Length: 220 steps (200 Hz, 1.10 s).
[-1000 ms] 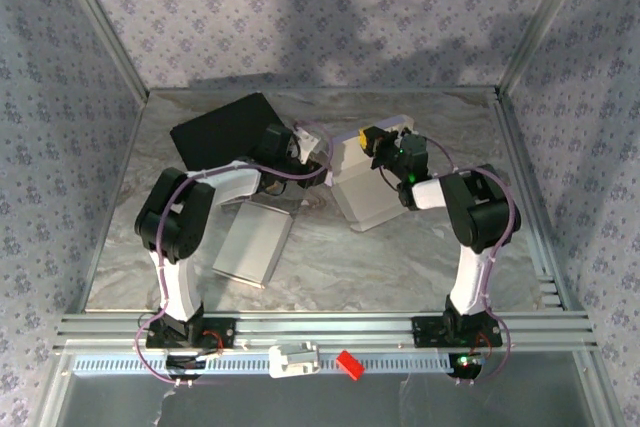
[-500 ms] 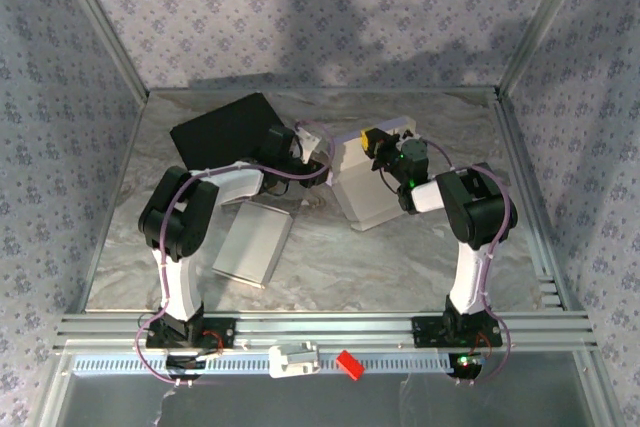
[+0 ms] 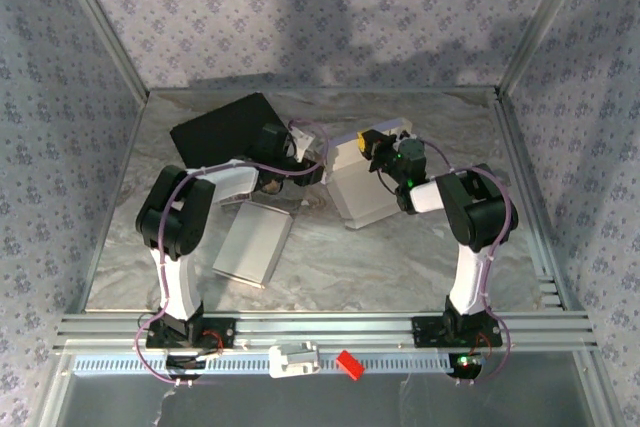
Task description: Fold the paper box
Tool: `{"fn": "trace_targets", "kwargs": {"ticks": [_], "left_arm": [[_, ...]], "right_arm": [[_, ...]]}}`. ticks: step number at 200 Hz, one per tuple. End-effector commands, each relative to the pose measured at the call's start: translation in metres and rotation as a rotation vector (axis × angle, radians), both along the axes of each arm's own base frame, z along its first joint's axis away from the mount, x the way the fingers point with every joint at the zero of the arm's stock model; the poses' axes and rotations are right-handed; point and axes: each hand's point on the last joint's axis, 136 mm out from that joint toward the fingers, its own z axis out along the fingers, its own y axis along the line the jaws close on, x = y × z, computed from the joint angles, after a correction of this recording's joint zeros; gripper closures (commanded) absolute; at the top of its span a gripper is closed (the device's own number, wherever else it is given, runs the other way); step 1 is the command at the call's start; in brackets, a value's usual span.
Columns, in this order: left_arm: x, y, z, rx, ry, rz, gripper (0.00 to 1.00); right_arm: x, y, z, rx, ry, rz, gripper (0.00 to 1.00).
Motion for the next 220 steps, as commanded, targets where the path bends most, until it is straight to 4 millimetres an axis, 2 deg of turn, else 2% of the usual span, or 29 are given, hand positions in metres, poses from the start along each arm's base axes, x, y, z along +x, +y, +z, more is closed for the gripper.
{"fn": "trace_targets", "kwargs": {"ticks": [1,33,67,112,130,152,187,220], "left_arm": [[-0.003,0.002,0.023,-0.021,-0.019,-0.031,0.62],[-0.011,0.007,0.031,-0.027,0.030,-0.080,0.59],[-0.029,0.007,0.028,-0.057,0.134,-0.170,0.58],[-0.019,0.022,0.040,-0.091,0.172,-0.119,0.56],[-0.016,0.031,0.047,-0.076,0.154,-0.036,0.56],[-0.018,0.043,0.048,-0.051,0.152,0.129,0.58],[-0.022,0.048,0.052,-0.228,0.286,0.385,0.67],[-0.008,0.050,0.051,-0.305,0.432,0.563,0.79]], "right_arm": [[-0.021,0.014,0.006,-0.005,0.003,0.081,1.00],[-0.030,0.008,-0.009,-0.021,0.027,0.077,1.00],[-0.025,0.011,-0.008,-0.027,0.030,0.080,1.00],[-0.015,0.009,0.004,-0.052,0.038,0.034,1.00],[-0.010,0.007,0.008,-0.074,0.052,0.013,1.00],[-0.009,-0.007,0.011,-0.084,0.097,-0.065,1.00],[-0.010,-0.028,0.036,-0.072,0.209,-0.159,1.00],[-0.024,-0.056,0.056,-0.036,0.378,-0.260,1.00]]}}
